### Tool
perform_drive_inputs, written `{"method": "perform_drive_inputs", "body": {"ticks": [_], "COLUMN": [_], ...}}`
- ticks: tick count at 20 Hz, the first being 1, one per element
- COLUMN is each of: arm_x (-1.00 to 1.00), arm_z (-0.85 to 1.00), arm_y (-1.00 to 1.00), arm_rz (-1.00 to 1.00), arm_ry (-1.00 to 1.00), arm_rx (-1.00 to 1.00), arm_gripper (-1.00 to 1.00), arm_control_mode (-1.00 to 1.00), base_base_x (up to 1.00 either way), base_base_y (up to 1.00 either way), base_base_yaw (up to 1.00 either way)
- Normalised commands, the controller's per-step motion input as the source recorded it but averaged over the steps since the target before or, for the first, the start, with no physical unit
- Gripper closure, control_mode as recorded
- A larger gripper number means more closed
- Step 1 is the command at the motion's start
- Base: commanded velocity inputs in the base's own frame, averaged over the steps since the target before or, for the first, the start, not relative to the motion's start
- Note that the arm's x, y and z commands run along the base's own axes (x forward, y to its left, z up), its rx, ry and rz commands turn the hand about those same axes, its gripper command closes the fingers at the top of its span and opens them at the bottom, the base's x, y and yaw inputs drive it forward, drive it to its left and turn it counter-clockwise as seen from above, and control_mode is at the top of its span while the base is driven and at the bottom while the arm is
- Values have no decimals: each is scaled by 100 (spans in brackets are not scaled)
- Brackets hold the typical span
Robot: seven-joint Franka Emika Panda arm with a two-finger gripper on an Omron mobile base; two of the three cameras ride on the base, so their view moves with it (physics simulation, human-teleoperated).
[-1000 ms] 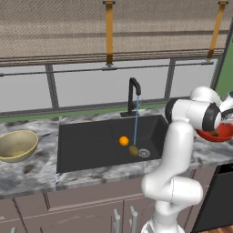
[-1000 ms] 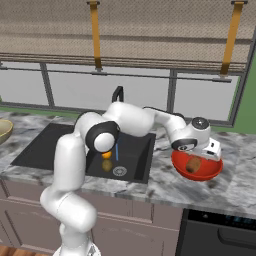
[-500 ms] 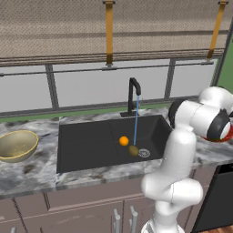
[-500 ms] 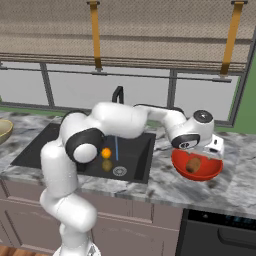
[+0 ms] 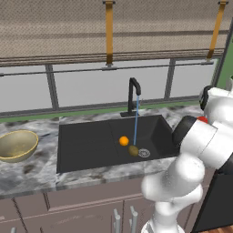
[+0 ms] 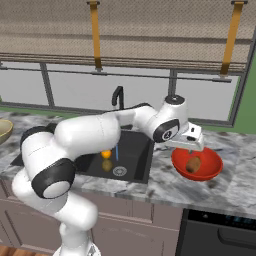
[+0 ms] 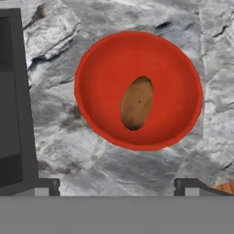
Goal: Pick the potatos from the sink and place them in one bowl. Place the orange in the other bowl. Then turn off the sink faucet.
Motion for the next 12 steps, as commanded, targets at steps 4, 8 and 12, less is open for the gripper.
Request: {"method": "perform_drive_inputs", "body": {"ticks": [4,8,12], "arm_x": [-19,-4,-3], "arm_z": [22,3,5], "arm_y": [91,94,81], "arm_rz": [0,0,0], "arm_ry": [5,0,4], "arm_rx": [0,0,2], "arm_gripper": [-100,-100,-100], "arm_control_mode": [-100,-100,-100], "base_base_x": [0,0,0], "base_base_y": [0,0,0], "base_base_yaw": [0,0,0]}}
